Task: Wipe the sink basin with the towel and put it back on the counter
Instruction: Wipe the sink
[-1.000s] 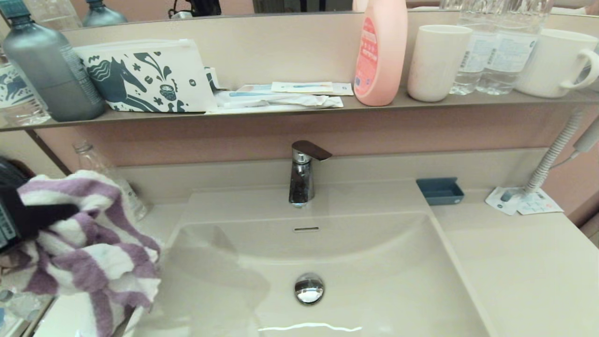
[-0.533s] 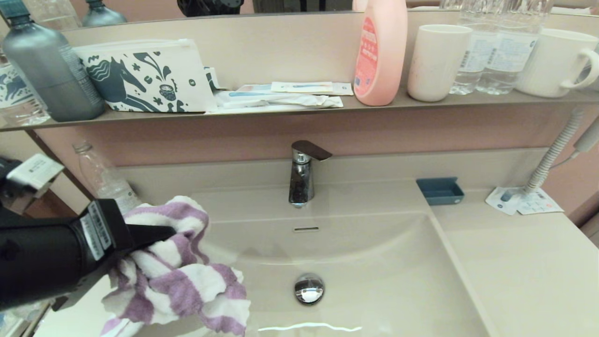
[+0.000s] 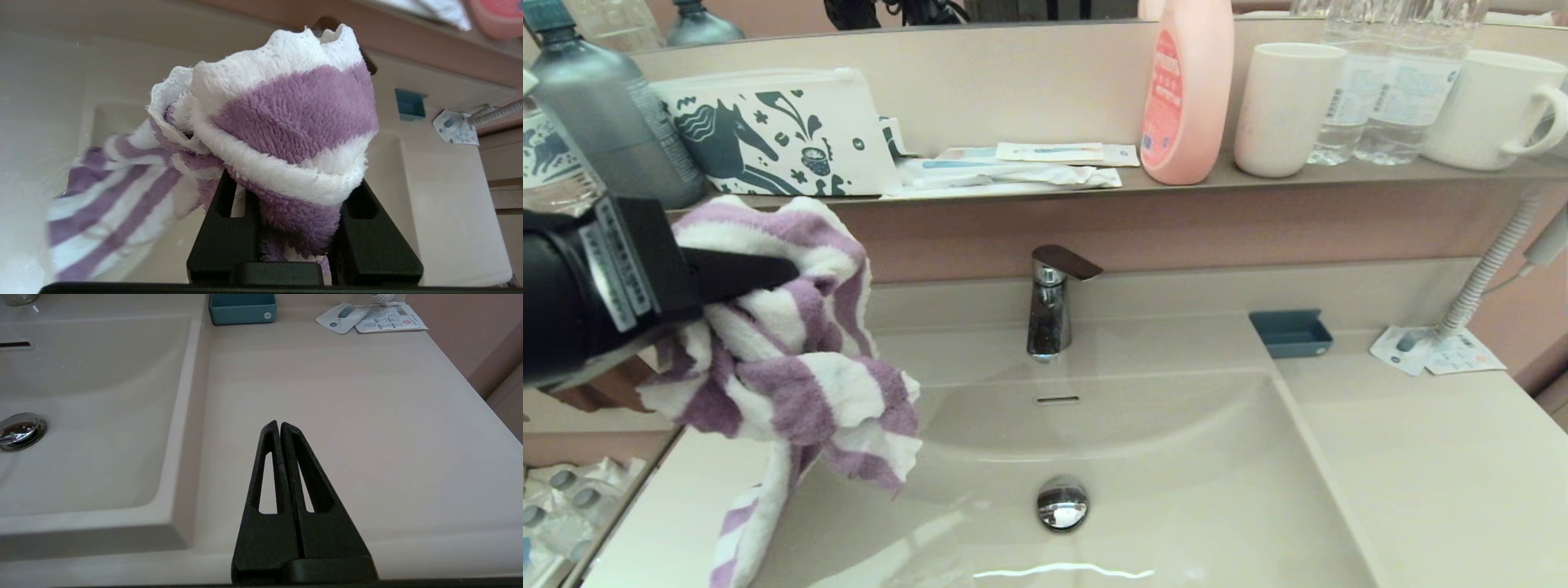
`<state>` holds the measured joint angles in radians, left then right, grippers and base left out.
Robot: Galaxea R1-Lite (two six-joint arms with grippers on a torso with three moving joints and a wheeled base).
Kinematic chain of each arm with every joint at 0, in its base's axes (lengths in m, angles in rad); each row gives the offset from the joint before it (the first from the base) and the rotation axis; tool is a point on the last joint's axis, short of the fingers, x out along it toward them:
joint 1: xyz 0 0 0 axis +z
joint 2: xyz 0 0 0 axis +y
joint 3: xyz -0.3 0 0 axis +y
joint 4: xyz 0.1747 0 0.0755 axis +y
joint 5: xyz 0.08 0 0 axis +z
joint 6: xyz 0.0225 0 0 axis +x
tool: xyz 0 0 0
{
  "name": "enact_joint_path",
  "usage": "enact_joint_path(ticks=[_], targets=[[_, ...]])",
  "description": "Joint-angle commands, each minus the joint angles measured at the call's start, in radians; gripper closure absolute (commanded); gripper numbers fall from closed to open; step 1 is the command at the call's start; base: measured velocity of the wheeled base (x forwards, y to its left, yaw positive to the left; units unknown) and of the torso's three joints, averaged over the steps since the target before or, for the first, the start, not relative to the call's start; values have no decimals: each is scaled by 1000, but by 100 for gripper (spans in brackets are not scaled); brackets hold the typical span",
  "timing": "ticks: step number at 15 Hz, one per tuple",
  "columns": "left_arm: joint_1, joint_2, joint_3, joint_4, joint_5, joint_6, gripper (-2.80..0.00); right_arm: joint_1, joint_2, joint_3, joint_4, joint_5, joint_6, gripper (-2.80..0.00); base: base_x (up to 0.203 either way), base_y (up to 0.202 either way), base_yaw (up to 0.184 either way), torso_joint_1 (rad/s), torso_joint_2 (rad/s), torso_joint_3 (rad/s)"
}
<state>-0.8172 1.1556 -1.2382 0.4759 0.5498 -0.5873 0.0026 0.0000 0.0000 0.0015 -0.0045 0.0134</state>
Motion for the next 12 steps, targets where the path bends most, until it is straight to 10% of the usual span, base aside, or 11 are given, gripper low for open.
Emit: enact_joint_path(ticks=[1, 7, 12], targets=[[-2, 13, -53, 7, 5, 16, 0, 0, 0, 0, 0, 0, 0, 0, 0, 0, 0, 0, 0, 0], [-2, 32, -257, 205, 11, 36, 0, 0, 0, 0, 0, 0, 0, 0, 0, 0, 0, 0, 0, 0], [-2, 8, -11, 188, 6, 44, 0, 1, 0, 0, 0, 0, 0, 0, 0, 0, 0, 0, 0, 0]])
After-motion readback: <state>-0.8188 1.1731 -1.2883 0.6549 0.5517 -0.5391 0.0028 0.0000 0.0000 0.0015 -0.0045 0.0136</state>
